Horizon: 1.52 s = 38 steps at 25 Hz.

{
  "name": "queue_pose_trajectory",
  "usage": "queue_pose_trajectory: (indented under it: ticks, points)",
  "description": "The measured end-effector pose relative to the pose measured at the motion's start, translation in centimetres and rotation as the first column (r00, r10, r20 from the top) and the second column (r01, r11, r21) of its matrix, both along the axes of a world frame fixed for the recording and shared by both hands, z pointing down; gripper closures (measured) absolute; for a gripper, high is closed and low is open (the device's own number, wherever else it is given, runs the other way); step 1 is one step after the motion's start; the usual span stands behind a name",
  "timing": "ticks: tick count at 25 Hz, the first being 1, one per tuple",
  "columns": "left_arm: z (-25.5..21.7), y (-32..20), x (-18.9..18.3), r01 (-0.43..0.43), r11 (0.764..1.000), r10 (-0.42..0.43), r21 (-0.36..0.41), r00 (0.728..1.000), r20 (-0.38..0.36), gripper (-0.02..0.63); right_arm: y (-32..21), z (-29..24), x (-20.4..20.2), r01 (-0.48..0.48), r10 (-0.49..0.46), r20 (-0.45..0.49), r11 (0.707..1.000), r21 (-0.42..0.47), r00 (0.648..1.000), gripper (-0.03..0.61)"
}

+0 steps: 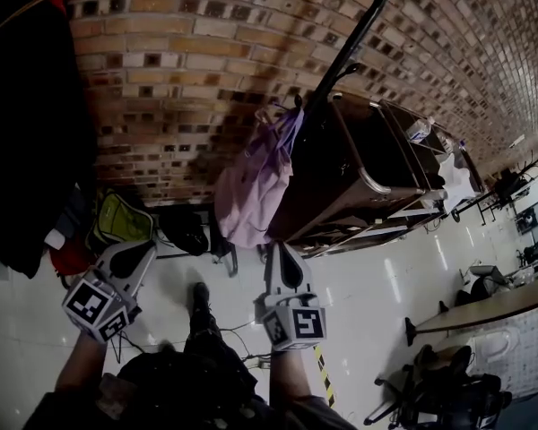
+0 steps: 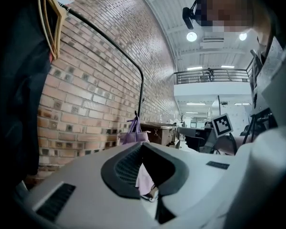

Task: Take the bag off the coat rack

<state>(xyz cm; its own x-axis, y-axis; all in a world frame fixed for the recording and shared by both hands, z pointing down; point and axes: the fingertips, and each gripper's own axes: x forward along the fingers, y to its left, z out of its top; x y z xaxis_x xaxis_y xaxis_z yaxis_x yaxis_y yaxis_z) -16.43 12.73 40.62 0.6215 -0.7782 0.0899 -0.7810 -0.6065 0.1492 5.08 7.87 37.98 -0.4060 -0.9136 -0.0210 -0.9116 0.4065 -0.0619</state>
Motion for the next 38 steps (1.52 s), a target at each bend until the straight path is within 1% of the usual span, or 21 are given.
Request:
queue_pose_trajectory:
  ticks: [5, 9, 16, 24, 29, 34, 38]
  points:
    - [0.7, -4.4, 2.1, -0.007, 1.000, 0.007, -0.004, 1.000, 0.000, 0.603, -4.2, 0.3, 1.9, -0.014, 0.014, 0.014, 1.000, 0.001, 1.000, 0.558]
    - [0.7, -7.6, 3.3, -0.016, 1.000, 0.016, -0.008, 1.000, 0.003, 0.603, -7.2, -0.5, 3.2, -0.041, 0.040, 0.026, 0.999, 0.022, 0.999, 0.558]
    - [0.6, -14.0, 5.1, -0.008, 1.000, 0.008, -0.007, 1.000, 0.006, 0.603, -13.6, -0.6, 3.9, -0.019, 0.019, -0.005, 1.000, 0.009, 1.000, 0.558]
    - [0.1, -20.4, 7.4, -0.009, 1.000, 0.009, -0.003, 1.000, 0.009, 0.603, -20.2, -1.5, 5.6, 0.003, -0.003, -0.015, 1.000, -0.004, 1.000, 0.534]
    - [0.1, -23.6, 8.7, -0.008, 1.000, 0.008, -0.004, 1.000, 0.011, 0.603, -23.6, -0.9, 6.3, 0.030, -0.031, -0.019, 0.999, -0.040, 0.999, 0.517]
    - [0.3, -26.2, 9.6, 0.006, 1.000, -0.006, -0.010, 1.000, 0.012, 0.603, -26.7, 0.1, 6.7, 0.053, -0.055, -0.015, 0.995, -0.081, 0.998, 0.466]
    - [0.5, -28.0, 10.2, 0.024, 1.000, -0.024, -0.017, 1.000, 0.016, 0.603, -28.5, 0.8, 6.4, 0.099, -0.101, -0.018, 0.989, -0.112, 0.995, 0.453]
